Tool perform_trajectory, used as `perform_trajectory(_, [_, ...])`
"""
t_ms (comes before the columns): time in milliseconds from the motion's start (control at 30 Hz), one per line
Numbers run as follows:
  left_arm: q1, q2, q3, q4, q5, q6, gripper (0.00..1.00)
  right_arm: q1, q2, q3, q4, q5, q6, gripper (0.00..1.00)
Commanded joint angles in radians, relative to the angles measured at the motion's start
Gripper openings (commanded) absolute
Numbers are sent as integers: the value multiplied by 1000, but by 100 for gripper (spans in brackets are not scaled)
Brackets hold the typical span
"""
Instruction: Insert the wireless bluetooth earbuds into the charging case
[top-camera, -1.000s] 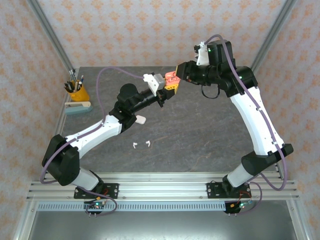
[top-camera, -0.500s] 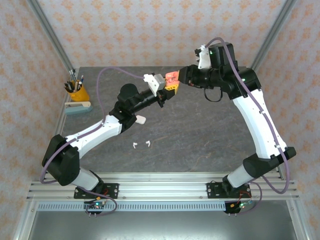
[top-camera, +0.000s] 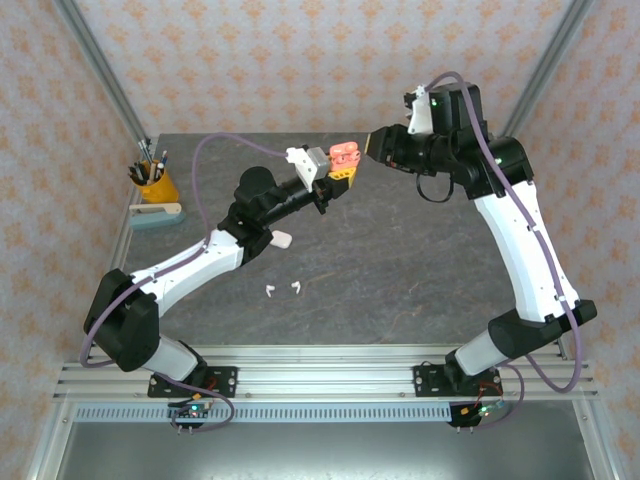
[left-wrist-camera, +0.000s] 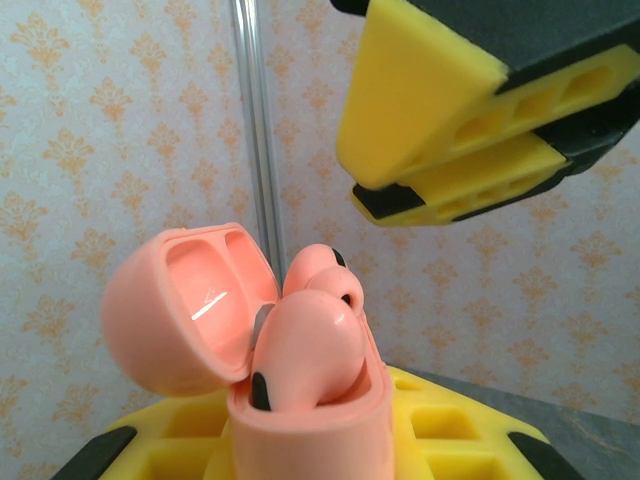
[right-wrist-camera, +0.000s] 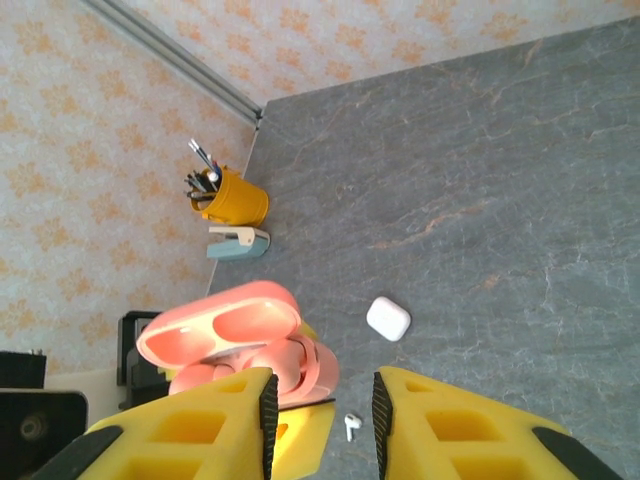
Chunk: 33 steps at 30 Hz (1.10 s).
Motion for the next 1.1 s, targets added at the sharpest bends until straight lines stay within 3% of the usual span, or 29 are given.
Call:
perform_trajectory(0, [7,-10,10,45,6,14,0,-8,15,46,25,96,35,32])
perform_trajectory(167, [6,-11,20,35,2,9,0,-8,35,27,-23,193,56,31])
perform_trajectory(867, [7,3,32,42,2,-5,0,119,101,93,-94,215,53,28])
perform_trajectory(1067, [4,3,32,42,4,-7,0,113,98,148,-161,339,25,28])
